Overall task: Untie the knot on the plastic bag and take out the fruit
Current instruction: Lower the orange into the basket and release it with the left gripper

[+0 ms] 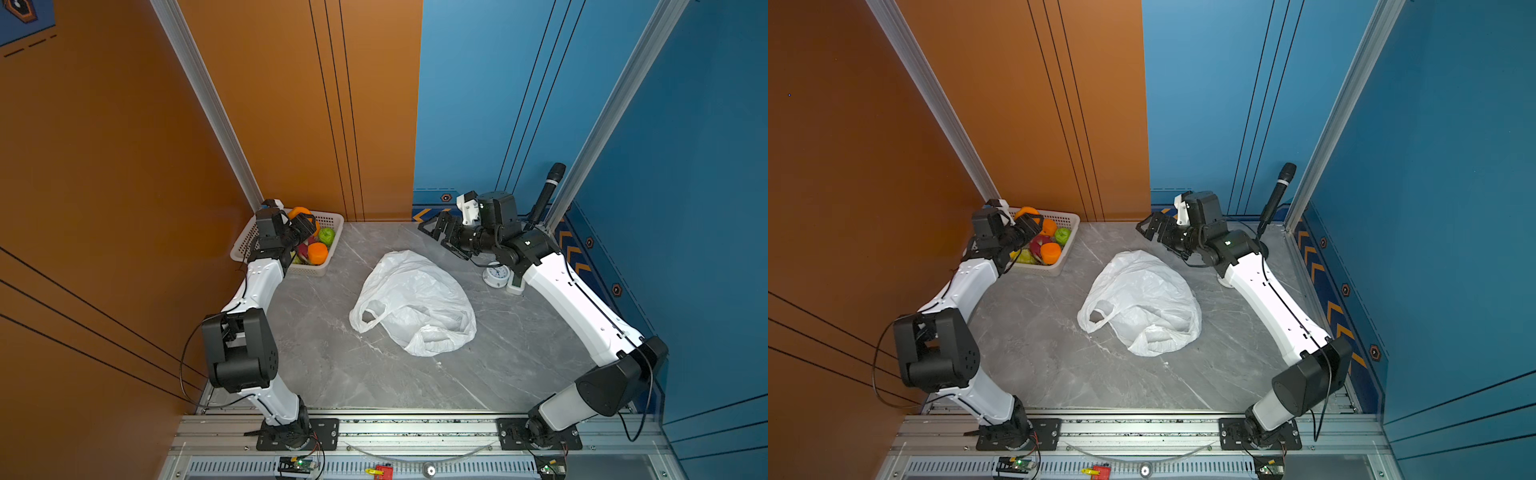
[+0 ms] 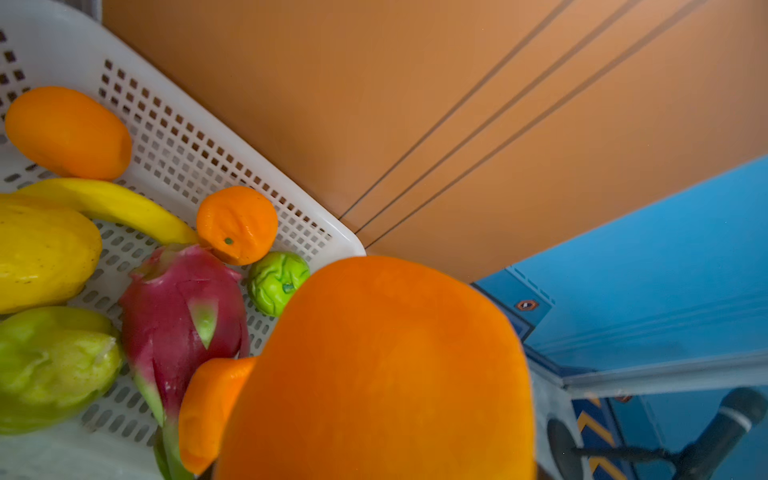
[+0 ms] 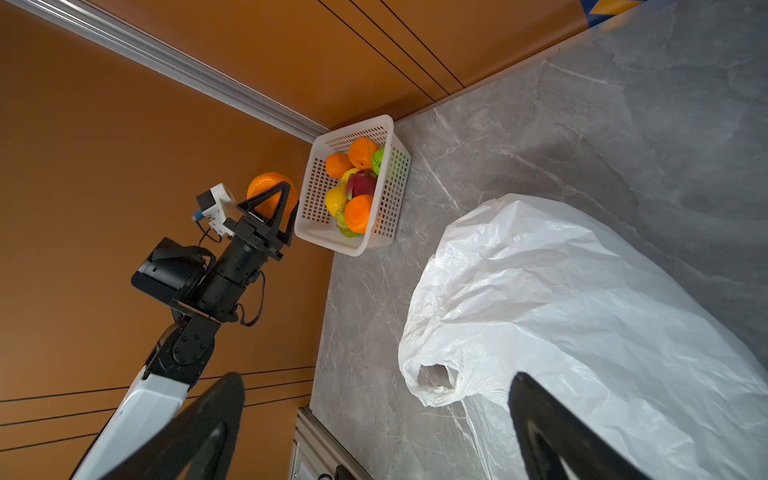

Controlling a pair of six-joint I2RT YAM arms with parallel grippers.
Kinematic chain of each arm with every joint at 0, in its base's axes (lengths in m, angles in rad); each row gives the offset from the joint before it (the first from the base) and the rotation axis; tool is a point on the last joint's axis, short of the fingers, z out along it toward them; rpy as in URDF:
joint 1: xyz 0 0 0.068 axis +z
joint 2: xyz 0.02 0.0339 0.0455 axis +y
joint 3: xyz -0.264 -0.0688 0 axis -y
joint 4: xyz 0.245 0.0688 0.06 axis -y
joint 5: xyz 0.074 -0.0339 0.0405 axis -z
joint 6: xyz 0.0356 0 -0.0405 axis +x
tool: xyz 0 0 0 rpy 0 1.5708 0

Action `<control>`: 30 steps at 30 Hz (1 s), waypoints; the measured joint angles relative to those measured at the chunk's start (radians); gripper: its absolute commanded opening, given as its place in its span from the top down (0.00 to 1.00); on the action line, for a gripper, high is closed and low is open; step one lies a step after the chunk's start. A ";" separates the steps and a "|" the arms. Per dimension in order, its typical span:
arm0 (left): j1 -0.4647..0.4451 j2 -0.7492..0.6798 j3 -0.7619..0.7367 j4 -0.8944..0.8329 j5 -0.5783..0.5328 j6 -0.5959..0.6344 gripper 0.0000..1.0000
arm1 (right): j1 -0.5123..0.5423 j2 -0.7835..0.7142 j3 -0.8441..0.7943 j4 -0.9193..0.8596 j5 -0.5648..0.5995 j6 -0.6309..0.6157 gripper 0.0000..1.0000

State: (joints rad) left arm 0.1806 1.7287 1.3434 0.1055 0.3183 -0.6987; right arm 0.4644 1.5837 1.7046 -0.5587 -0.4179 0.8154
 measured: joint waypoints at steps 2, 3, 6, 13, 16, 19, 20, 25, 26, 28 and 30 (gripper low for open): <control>0.030 0.067 0.036 0.025 0.021 -0.063 0.41 | -0.015 0.026 0.019 -0.002 -0.014 -0.001 0.01; 0.043 0.103 0.060 0.033 0.028 -0.093 0.41 | -0.024 0.036 0.027 -0.003 -0.023 -0.001 0.00; 0.072 0.204 0.130 0.049 0.038 -0.167 0.41 | -0.047 0.065 0.048 -0.006 -0.037 0.000 0.00; 0.101 0.398 0.333 0.018 0.042 -0.318 0.41 | -0.075 0.095 0.057 -0.006 -0.058 0.005 0.00; 0.107 0.469 0.425 -0.032 0.040 -0.375 0.40 | -0.084 0.104 0.061 -0.006 -0.065 0.015 0.00; 0.113 0.529 0.510 -0.098 0.028 -0.410 0.40 | -0.093 0.128 0.090 -0.006 -0.077 0.024 0.00; 0.114 0.552 0.543 -0.119 0.024 -0.419 0.40 | -0.094 0.134 0.097 -0.006 -0.080 0.027 0.00; 0.115 0.671 0.723 -0.221 0.022 -0.452 0.40 | -0.100 0.167 0.128 -0.007 -0.093 0.038 0.00; 0.115 0.698 0.764 -0.247 0.022 -0.457 0.40 | -0.101 0.173 0.135 -0.010 -0.099 0.039 0.00; 0.115 0.745 0.835 -0.291 0.022 -0.467 0.40 | -0.103 0.184 0.148 -0.011 -0.106 0.042 0.00; 0.115 0.793 0.913 -0.335 0.022 -0.475 0.40 | -0.105 0.193 0.161 -0.014 -0.108 0.046 0.00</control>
State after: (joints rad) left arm 0.2955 2.5221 2.2566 -0.2291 0.3405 -1.1740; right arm 0.3592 1.7763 1.8652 -0.5728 -0.5259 0.8616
